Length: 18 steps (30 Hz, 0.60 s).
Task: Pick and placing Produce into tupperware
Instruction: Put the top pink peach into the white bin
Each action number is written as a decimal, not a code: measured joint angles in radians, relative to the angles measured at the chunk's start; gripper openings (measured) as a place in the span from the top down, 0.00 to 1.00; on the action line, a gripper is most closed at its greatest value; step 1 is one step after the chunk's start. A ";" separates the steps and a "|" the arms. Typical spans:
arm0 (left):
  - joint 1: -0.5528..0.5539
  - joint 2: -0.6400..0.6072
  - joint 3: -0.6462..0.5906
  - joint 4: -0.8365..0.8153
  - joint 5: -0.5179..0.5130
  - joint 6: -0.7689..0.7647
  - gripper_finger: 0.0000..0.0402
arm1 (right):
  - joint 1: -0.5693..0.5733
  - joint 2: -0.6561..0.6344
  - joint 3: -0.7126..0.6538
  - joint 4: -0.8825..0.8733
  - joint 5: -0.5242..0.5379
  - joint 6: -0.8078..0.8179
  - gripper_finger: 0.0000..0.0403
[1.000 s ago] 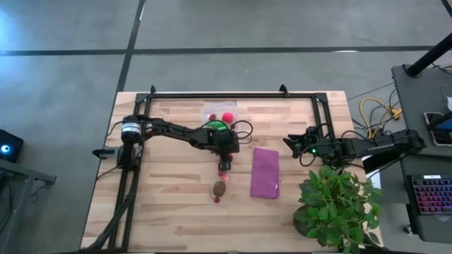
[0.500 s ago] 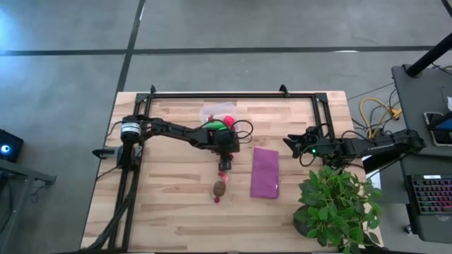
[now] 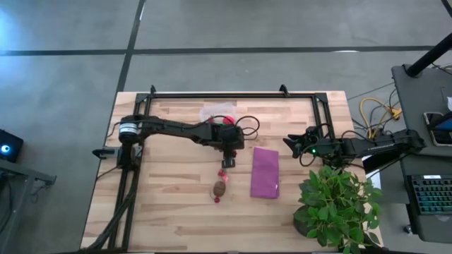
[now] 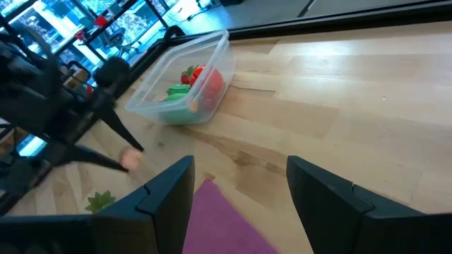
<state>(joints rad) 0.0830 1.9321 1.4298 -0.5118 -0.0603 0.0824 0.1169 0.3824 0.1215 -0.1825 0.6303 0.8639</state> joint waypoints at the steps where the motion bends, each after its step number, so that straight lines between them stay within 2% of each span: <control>1: 0.000 -0.010 0.017 -0.031 -0.018 0.001 0.70 | 0.000 0.000 0.000 0.000 0.000 0.000 0.46; 4: -0.001 -0.051 0.048 -0.126 -0.094 0.002 0.70 | 0.000 0.000 0.000 0.000 0.000 -0.001 0.46; 10: 0.016 -0.159 0.041 -0.186 -0.232 0.002 0.70 | 0.000 0.001 0.000 -0.003 0.000 -0.006 0.46; 14: 0.058 -0.208 0.012 -0.188 -0.239 -0.013 0.70 | 0.000 0.001 0.000 -0.005 0.000 -0.008 0.46; 18: 0.143 -0.212 -0.022 -0.213 -0.213 -0.159 0.70 | 0.000 0.001 0.000 -0.005 0.000 -0.008 0.46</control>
<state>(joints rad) 0.2257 1.7204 1.4082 -0.7249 -0.2736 -0.0764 0.1171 0.3832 0.1215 -0.1879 0.6304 0.8558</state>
